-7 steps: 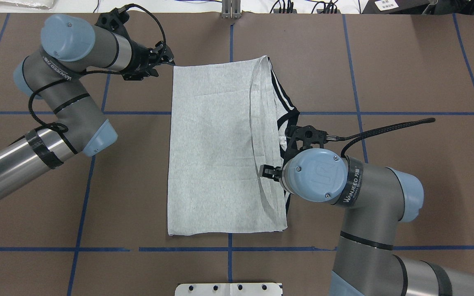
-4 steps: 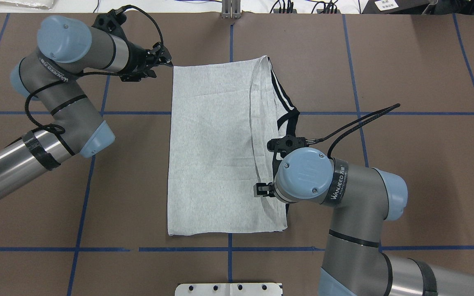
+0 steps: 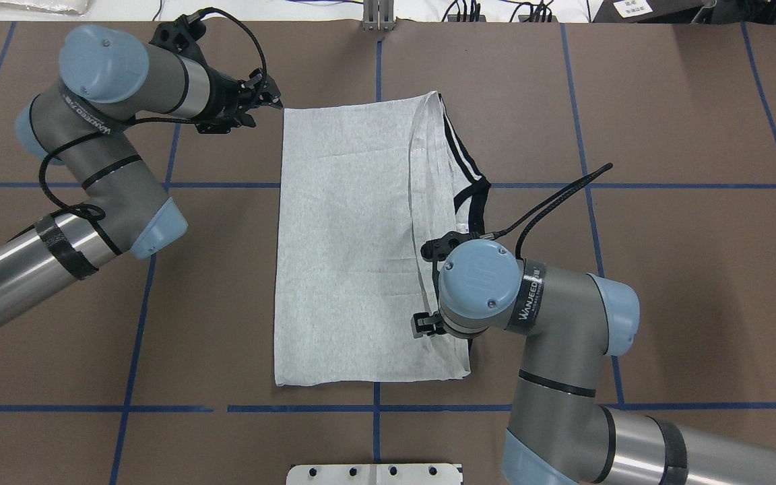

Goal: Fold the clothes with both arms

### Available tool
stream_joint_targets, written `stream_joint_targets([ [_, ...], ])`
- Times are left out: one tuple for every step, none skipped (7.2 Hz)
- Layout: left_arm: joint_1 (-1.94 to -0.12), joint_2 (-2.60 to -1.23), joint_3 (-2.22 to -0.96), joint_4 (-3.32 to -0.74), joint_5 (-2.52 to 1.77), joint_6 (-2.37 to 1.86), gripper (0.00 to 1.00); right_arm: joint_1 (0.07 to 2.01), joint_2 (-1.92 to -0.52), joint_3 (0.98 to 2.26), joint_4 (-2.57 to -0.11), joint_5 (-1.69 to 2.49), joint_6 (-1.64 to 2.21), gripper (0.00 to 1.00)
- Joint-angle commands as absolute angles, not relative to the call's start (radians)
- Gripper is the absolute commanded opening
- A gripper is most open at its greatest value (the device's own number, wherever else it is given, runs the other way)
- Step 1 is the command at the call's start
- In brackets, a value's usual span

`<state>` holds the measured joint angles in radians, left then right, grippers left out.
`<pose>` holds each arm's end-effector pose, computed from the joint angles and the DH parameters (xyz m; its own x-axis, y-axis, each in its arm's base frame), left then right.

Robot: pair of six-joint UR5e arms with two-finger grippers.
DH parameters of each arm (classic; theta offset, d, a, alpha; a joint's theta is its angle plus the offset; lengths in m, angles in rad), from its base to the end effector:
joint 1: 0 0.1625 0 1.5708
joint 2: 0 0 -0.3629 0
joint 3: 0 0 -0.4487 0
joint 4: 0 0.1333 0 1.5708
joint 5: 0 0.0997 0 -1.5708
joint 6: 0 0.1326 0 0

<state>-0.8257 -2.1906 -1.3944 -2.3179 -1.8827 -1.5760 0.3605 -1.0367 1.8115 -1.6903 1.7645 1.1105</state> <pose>0.4542 -0.6290 0.2197 0.2490 -0.2773 -0.9280 0.5077 0.8533 -0.1187 -0.5830 -0.3350 0.2034 0.7697 -0.1757 0.6138 0.1178 0.9840 0.1340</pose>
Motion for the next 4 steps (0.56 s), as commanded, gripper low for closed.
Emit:
stream_joint_targets([
  [-0.825, -2.192, -1.400, -2.318, -1.884, -1.582, 0.64, 0.362, -0.991, 1.735, -1.690, 1.764, 1.065, 1.00],
  [-0.827, -2.191, -1.407, -2.318, -1.884, -1.582, 0.64, 0.402, -0.997, 1.730, -1.689, 1.778, 1.011, 1.00],
  [-0.827, -2.191, -1.407, -2.318, -1.884, -1.582, 0.64, 0.431, -1.011, 1.718, -1.693, 1.810, 0.930, 1.00],
  [-0.827, -2.192, -1.413, -2.318, -1.884, -1.582, 0.64, 0.478, -1.026, 1.714, -1.694, 1.833, 0.914, 1.00],
])
